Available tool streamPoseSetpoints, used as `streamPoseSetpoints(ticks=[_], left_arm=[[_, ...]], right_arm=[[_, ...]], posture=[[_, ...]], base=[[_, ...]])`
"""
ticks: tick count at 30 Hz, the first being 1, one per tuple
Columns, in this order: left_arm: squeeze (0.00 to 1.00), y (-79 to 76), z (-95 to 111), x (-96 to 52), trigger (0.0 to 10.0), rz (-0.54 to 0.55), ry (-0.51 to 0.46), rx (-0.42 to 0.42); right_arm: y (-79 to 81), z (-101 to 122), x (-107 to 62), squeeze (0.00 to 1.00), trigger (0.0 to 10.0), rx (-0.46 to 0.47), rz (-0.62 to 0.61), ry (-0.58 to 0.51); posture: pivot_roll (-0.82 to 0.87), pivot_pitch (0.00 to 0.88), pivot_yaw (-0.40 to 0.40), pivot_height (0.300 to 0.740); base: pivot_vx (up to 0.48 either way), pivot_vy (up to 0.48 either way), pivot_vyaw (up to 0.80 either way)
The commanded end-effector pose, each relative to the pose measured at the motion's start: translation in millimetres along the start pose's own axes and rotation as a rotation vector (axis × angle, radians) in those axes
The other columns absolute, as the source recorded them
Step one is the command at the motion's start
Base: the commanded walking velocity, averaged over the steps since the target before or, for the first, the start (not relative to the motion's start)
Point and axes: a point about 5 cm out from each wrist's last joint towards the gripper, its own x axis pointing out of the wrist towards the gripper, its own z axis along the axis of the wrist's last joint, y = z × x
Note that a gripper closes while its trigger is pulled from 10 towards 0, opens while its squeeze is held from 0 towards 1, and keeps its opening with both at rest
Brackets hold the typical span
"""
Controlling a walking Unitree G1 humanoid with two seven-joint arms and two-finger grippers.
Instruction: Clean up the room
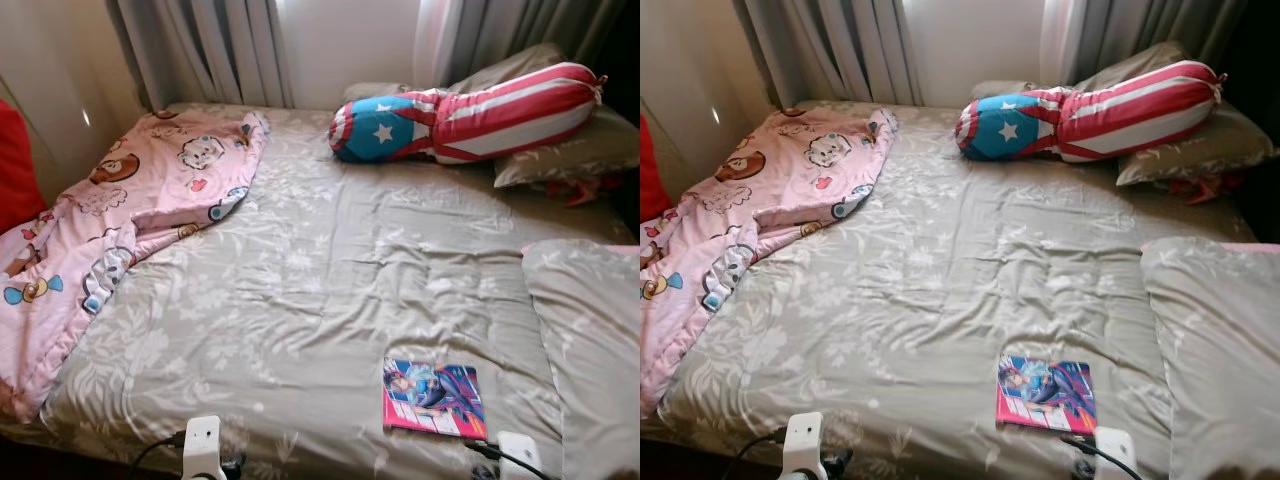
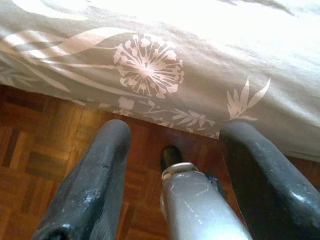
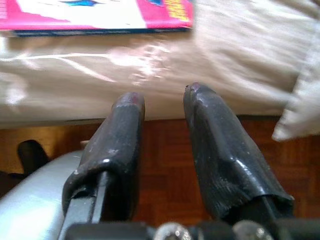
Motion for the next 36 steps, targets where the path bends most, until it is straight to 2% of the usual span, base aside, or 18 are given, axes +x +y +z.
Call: streamPoseSetpoints(ticks=[1, 10, 13, 16, 23, 29, 36], left_arm=[[0.00, 0.7, -6.4, -0.9, 10.0, 0.009, 0.034, 0.007], [0.00, -1.9, -1.7, 0.6, 10.0, 0.003, 0.034, 0.037], [0.00, -1.7, -4.0, 0.2, 10.0, 0.001, 0.043, 0.041], [0.00, -1.4, -6.3, -0.4, 10.0, 0.005, 0.048, 0.031], [0.00, -3.1, -9.1, -1.1, 10.0, 0.006, 0.046, 0.012], [0.00, -3.5, -15.6, -2.7, 10.0, 0.001, 0.065, 0.021], [0.00, -0.3, -13.4, -2.4, 10.0, 0.008, 0.058, 0.015]], right_arm=[[-1.9, -9.1, -2.3, 0.00, 10.0, 0.018, 0.002, 0.028], [-15.4, -18.3, -8.3, 0.00, 10.0, 0.008, 0.000, 0.036], [-2.8, -5.6, -1.9, 0.00, 10.0, -0.010, 0.013, 0.019], [0.9, -1.4, 0.0, 0.00, 10.0, -0.025, 0.018, 0.016], [1.7, -0.6, 0.1, 0.00, 10.0, -0.070, 0.031, 0.016], [-0.5, -1.9, -0.7, 0.00, 10.0, -0.059, 0.026, 0.014], [-3.6, -6.9, -2.6, 0.00, 10.0, -0.092, 0.030, 0.030]], posture=[[-0.17, 0.000, -0.008, 0.740], [-0.20, 0.000, 0.007, 0.740], [-0.21, 0.000, 0.005, 0.740], [-0.21, 0.000, -0.007, 0.740], [-0.20, 0.000, -0.017, 0.740], [-0.19, 0.000, -0.022, 0.740], [-0.20, 0.000, -0.029, 0.740]], base=[[0.000, 0.000, 0.00], [0.000, 0.000, 0.00], [0.000, 0.000, 0.00], [0.000, 0.000, 0.00], [0.000, 0.000, 0.00], [0.000, 0.000, 0.00], [0.000, 0.000, 0.00]])
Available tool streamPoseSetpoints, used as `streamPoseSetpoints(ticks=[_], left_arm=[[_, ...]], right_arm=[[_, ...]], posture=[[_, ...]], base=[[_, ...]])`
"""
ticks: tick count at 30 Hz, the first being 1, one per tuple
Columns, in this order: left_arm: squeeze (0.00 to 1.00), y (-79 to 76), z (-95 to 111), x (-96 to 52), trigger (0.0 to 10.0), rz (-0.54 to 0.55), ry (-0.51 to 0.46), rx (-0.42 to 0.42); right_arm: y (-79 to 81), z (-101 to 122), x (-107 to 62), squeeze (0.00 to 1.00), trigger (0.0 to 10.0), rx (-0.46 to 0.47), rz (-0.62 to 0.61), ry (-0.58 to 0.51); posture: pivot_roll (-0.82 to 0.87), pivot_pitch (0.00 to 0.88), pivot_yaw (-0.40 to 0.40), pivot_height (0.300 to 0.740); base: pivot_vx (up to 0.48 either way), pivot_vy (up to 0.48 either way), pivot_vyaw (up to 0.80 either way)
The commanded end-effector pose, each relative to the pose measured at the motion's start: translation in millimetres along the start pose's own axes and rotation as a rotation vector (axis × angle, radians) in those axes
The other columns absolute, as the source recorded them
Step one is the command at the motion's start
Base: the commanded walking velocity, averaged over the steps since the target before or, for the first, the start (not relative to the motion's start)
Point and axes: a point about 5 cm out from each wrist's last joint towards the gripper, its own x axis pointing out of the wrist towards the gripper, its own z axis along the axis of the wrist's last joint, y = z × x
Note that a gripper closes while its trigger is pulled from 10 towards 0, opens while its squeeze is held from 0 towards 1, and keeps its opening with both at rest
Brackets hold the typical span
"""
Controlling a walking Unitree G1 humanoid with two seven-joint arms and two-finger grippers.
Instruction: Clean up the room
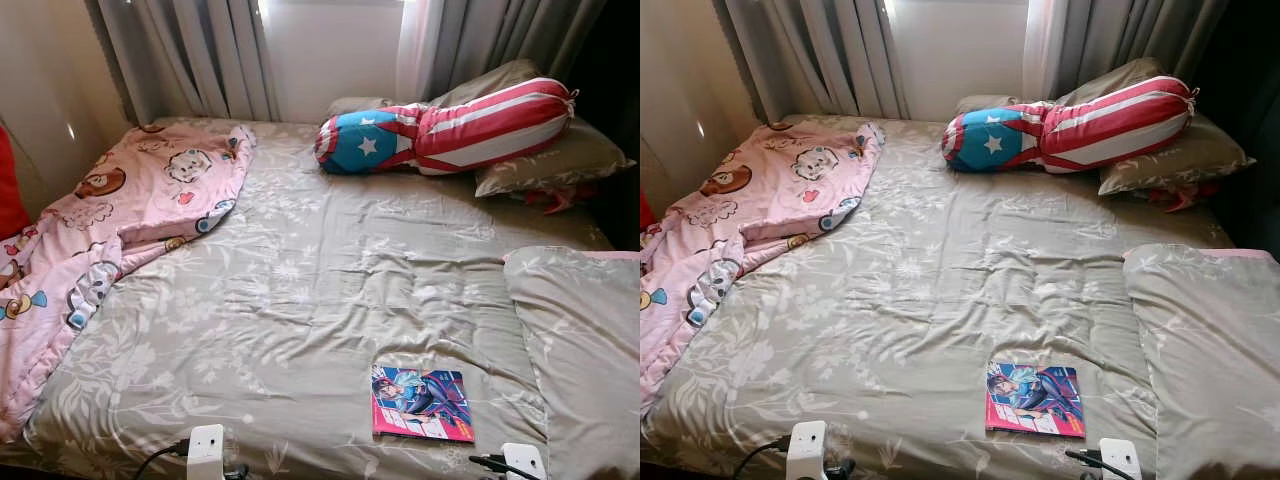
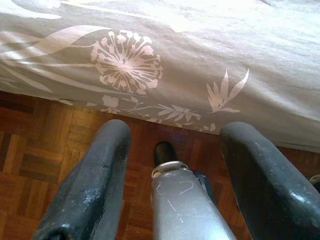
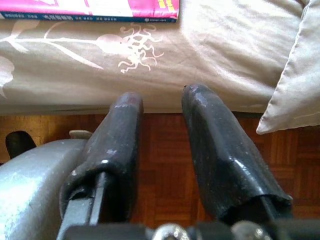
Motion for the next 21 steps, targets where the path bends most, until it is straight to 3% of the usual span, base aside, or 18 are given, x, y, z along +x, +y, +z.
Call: streamPoseSetpoints(ticks=[1, 12, 21], left_arm=[[0.00, 3.6, -6.9, -1.3, 10.0, 0.008, 0.032, 0.006], [0.00, 4.4, -7.9, -1.6, 10.0, 0.005, 0.033, 0.010], [0.00, 12.5, -16.6, -4.5, 10.0, 0.034, 0.047, -0.010]], right_arm=[[-4.2, -2.5, -1.5, 0.00, 10.0, -0.010, -0.007, 0.005], [-2.3, -5.1, -1.8, 0.00, 10.0, -0.039, -0.001, 0.013], [-0.7, -21.5, -5.6, 0.00, 10.0, -0.029, -0.005, 0.052]], posture=[[-0.20, 0.000, -0.027, 0.740], [-0.20, 0.000, -0.030, 0.740], [-0.14, 0.000, -0.027, 0.740]], base=[[0.000, 0.000, 0.00], [0.000, 0.000, 0.00], [0.000, 0.000, 0.00]])
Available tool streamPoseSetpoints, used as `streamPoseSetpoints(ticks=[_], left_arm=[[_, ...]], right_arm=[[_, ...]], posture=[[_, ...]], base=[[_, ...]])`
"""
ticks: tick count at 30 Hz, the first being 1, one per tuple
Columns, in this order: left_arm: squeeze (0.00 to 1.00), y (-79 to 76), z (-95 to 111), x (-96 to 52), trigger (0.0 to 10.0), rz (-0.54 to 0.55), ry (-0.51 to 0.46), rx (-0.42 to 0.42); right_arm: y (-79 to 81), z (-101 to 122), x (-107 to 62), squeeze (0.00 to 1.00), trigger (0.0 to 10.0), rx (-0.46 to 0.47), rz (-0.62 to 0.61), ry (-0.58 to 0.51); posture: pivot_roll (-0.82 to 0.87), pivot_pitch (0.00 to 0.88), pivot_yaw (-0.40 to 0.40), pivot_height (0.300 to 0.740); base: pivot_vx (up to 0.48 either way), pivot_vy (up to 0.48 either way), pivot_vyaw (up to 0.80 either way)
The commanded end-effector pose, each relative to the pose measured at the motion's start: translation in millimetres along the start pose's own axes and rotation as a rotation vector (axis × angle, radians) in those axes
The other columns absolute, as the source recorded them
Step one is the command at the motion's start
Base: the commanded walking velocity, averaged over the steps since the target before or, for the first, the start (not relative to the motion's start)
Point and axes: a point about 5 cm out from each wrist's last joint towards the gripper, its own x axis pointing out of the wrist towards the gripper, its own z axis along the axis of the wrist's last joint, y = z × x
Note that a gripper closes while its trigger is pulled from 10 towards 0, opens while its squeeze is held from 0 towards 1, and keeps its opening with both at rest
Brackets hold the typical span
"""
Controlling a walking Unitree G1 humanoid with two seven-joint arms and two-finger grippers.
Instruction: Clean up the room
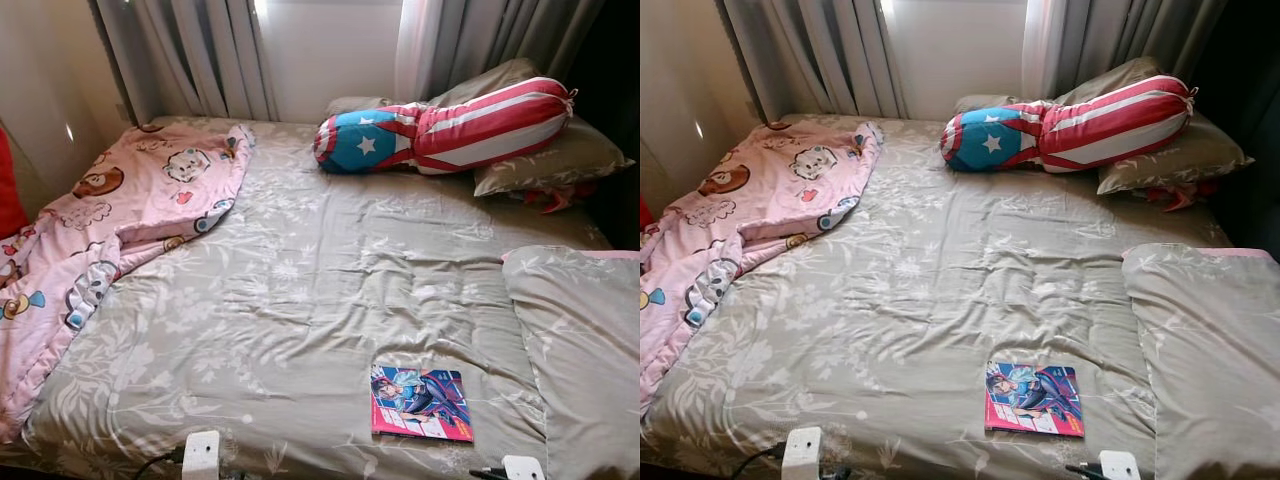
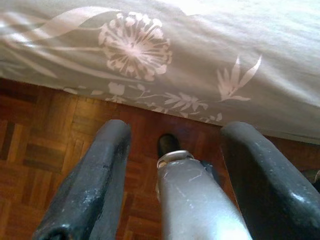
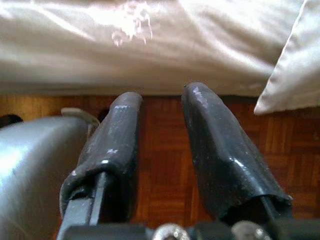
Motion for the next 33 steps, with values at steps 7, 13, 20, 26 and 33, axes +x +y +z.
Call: streamPoseSetpoints(ticks=[7, 13, 20, 26, 33], left_arm=[[0.00, 7.0, -4.0, -1.3, 10.0, 0.004, 0.013, -0.007], [0.00, 4.8, -6.9, -1.7, 10.0, -0.002, 0.020, -0.006], [0.00, 8.1, -9.1, -2.6, 10.0, 0.004, 0.024, 0.007], [0.00, 14.0, -10.3, -3.2, 10.0, 0.005, 0.037, 0.037], [0.00, 16.3, -10.8, -3.4, 10.0, 0.004, 0.046, 0.059]], right_arm=[[1.1, -8.2, -2.2, 0.00, 10.0, -0.004, -0.014, -0.003], [-1.4, -13.7, -4.8, 0.00, 10.0, -0.017, -0.009, -0.005], [-2.6, -27.5, -9.2, 0.00, 10.0, 0.007, -0.011, 0.021], [4.2, -30.4, -9.1, 0.00, 10.0, 0.013, 0.019, 0.022], [6.5, -30.5, -8.9, 0.00, 10.0, 0.009, 0.025, 0.018]], posture=[[-0.14, 0.000, -0.002, 0.740], [-0.15, 0.000, -0.004, 0.740], [-0.15, 0.000, 0.008, 0.740], [-0.15, 0.000, 0.037, 0.740], [-0.16, 0.000, 0.049, 0.740]], base=[[0.000, 0.000, 0.00], [0.000, 0.000, 0.47], [0.000, 0.000, 0.11], [0.000, 0.000, 0.00], [0.000, 0.243, 0.00]])
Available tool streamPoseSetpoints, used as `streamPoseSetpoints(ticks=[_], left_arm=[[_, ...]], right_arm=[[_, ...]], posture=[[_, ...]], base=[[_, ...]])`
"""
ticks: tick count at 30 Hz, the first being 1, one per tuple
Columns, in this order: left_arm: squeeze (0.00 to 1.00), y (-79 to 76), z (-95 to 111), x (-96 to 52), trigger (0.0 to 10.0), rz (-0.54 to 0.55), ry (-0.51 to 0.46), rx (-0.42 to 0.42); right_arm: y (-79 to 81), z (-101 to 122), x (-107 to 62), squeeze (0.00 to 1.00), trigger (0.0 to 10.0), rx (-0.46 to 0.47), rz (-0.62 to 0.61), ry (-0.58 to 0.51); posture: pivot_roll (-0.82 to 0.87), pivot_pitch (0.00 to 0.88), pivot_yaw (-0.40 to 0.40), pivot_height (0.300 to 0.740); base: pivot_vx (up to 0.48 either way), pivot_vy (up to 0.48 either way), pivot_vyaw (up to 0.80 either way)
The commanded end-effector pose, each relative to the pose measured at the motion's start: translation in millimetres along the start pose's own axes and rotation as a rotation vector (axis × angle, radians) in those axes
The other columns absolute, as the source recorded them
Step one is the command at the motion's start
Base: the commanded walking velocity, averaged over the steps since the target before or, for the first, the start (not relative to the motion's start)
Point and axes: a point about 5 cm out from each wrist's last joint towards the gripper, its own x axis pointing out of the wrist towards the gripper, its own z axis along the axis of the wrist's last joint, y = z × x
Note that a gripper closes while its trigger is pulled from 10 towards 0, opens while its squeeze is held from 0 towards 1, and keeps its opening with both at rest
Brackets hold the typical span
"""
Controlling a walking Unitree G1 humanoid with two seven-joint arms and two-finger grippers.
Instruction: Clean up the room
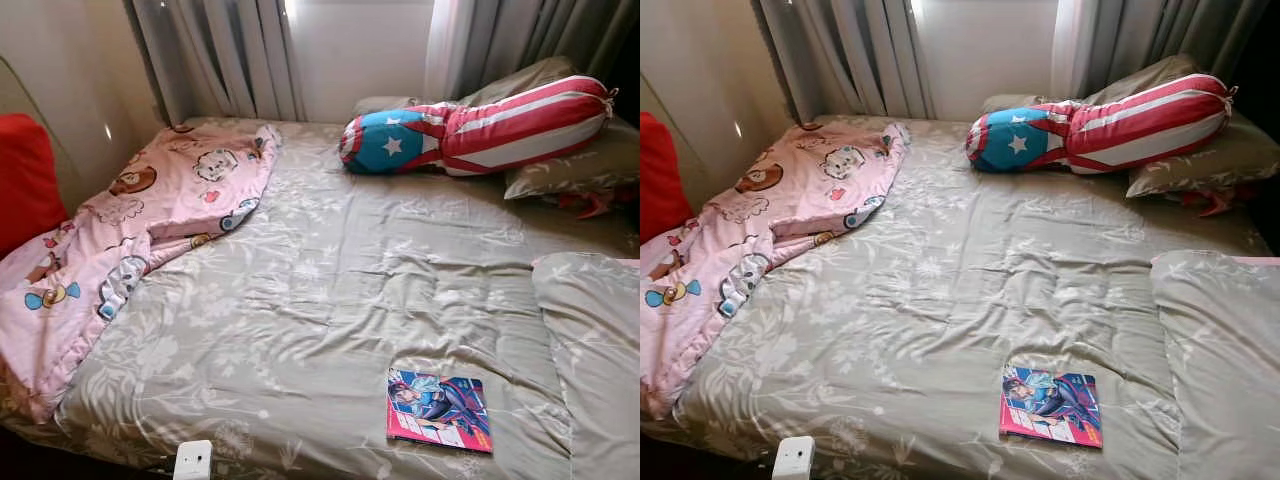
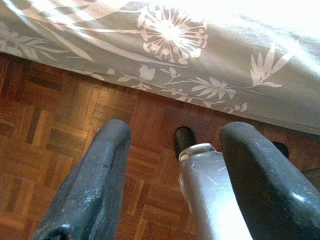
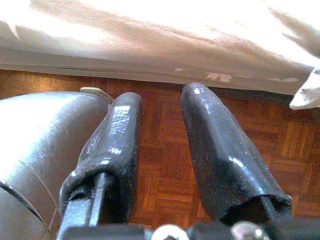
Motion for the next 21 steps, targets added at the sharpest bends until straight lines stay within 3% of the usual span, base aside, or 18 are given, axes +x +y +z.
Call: streamPoseSetpoints(ticks=[1, 21], left_arm=[[0.00, 6.8, -5.2, -1.3, 10.0, 0.007, 0.032, 0.016], [0.00, 7.4, -5.6, -1.4, 10.0, -0.005, 0.035, 0.035]], right_arm=[[3.0, -1.2, 0.1, 0.00, 10.0, 0.011, 0.002, -0.003], [2.4, -2.7, -0.2, 0.00, 10.0, 0.002, -0.003, 0.005]], posture=[[-0.17, 0.000, 0.052, 0.740], [-0.16, 0.000, 0.048, 0.740]], base=[[0.000, 0.315, 0.00], [0.000, 0.324, 0.00]])
